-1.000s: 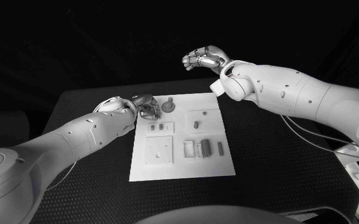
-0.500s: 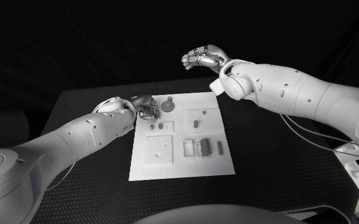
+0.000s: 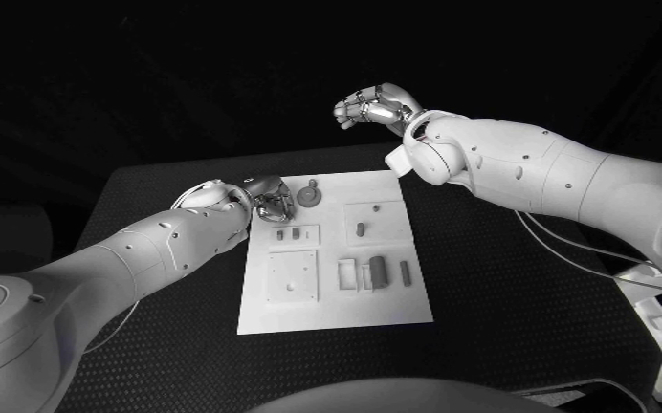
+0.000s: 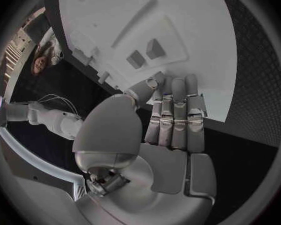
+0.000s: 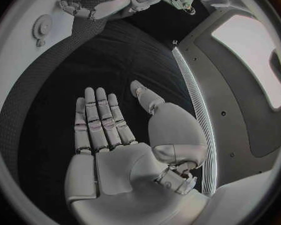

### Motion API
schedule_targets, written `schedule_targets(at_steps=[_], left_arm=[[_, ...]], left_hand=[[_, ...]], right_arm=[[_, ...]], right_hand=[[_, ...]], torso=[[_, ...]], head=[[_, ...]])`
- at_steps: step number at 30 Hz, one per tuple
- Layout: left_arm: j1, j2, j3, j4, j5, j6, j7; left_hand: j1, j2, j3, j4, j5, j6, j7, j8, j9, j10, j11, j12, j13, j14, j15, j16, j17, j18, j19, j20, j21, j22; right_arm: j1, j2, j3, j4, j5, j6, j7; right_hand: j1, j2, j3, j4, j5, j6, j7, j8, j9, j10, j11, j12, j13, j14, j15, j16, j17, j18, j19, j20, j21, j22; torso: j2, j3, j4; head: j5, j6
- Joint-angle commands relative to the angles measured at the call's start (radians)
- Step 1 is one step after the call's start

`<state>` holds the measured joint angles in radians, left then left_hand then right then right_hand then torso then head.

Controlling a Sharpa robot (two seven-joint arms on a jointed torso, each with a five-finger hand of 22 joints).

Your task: Assemble the parts on the task board

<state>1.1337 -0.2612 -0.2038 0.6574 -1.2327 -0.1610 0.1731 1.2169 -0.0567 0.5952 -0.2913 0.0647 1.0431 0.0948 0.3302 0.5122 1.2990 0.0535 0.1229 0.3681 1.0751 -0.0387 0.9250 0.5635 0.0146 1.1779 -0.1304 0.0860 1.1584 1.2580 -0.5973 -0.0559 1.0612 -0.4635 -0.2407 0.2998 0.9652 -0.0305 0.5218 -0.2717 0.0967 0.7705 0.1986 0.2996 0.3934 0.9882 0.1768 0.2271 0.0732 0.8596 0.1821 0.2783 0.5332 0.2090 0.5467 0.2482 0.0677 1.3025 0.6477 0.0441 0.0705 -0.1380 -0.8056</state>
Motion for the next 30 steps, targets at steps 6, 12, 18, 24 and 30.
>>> schedule_targets(at_steps=[6, 12, 18, 24, 30], left_arm=[[-0.007, 0.011, -0.002, 0.009, 0.002, 0.005, 0.01], [-0.006, 0.02, -0.003, 0.008, 0.003, 0.019, -0.001], [-0.011, 0.025, -0.026, 0.002, 0.003, 0.033, -0.008], [-0.018, 0.026, -0.028, -0.005, 0.003, 0.038, -0.012], [-0.018, 0.025, -0.028, -0.017, 0.003, 0.029, -0.012]], left_hand=[[0.002, 0.009, 0.007, 0.0, 0.004, 0.013, 0.01, 0.005, 0.002, 0.006, 0.0, -0.002, 0.001, 0.01, -0.001, 0.001, 0.002, -0.009, 0.003, -0.003, 0.0, 0.002], [0.0, 0.01, 0.006, 0.0, 0.005, 0.012, 0.01, 0.004, 0.002, 0.006, 0.0, -0.003, 0.001, 0.01, -0.001, 0.0, 0.003, -0.01, 0.003, -0.004, -0.001, 0.002], [-0.002, 0.011, 0.006, 0.0, 0.005, 0.009, 0.011, 0.002, 0.001, 0.004, 0.001, -0.006, 0.001, 0.009, -0.001, -0.002, 0.004, -0.011, 0.001, -0.004, -0.003, 0.003], [-0.002, 0.012, 0.007, 0.0, 0.005, 0.008, 0.012, 0.001, 0.001, 0.003, 0.002, -0.007, 0.001, 0.008, 0.0, -0.003, 0.004, -0.011, 0.0, -0.004, -0.004, 0.003], [-0.001, 0.013, 0.007, 0.0, 0.005, 0.008, 0.012, 0.001, 0.001, 0.003, 0.002, -0.008, 0.001, 0.008, 0.0, -0.004, 0.005, -0.012, 0.0, -0.004, -0.005, 0.004]], right_arm=[[0.0, 0.0, 0.0, -0.001, -0.005, 0.012, 0.009], [0.0, -0.001, 0.0, 0.001, -0.005, 0.011, 0.009], [0.0, 0.002, 0.0, 0.0, -0.005, 0.012, 0.009], [0.0, 0.002, 0.0, -0.001, -0.005, 0.011, 0.009], [0.0, 0.003, 0.0, -0.001, -0.005, 0.012, 0.009]], right_hand=[[-0.009, 0.002, 0.001, 0.002, -0.001, -0.006, 0.019, 0.005, -0.002, 0.003, 0.002, -0.006, 0.0, -0.01, -0.001, 0.003, -0.001, -0.005, -0.006, 0.002, -0.002, 0.001], [-0.009, 0.002, 0.001, 0.002, -0.001, -0.006, 0.019, 0.005, -0.002, 0.003, 0.002, -0.006, 0.0, -0.01, -0.001, 0.003, -0.002, -0.005, -0.006, 0.002, -0.002, 0.001], [-0.009, 0.002, 0.001, 0.002, -0.001, -0.006, 0.019, 0.005, -0.002, 0.003, 0.002, -0.006, 0.0, -0.01, -0.001, 0.003, -0.002, -0.005, -0.006, 0.002, -0.002, 0.001], [-0.009, 0.002, 0.001, 0.002, -0.001, -0.006, 0.019, 0.005, -0.002, 0.003, 0.002, -0.006, 0.0, -0.01, -0.001, 0.003, -0.002, -0.006, -0.006, 0.002, -0.002, 0.001], [-0.009, 0.002, 0.001, 0.002, -0.001, -0.006, 0.019, 0.005, -0.002, 0.003, 0.002, -0.006, 0.0, -0.01, 0.0, 0.004, -0.002, -0.006, -0.006, 0.002, -0.002, 0.001]], torso=[[0.0, 0.0007, -0.0002], [0.0, 0.0007, 0.0005], [0.001, 0.0006, -0.0006], [0.0, -0.0001, 0.0003], [0.0, -0.0002, 0.0005]], head=[[-0.002, 0.0], [-0.001, 0.001], [-0.002, 0.001], [-0.004, -0.001], [-0.004, -0.001]])
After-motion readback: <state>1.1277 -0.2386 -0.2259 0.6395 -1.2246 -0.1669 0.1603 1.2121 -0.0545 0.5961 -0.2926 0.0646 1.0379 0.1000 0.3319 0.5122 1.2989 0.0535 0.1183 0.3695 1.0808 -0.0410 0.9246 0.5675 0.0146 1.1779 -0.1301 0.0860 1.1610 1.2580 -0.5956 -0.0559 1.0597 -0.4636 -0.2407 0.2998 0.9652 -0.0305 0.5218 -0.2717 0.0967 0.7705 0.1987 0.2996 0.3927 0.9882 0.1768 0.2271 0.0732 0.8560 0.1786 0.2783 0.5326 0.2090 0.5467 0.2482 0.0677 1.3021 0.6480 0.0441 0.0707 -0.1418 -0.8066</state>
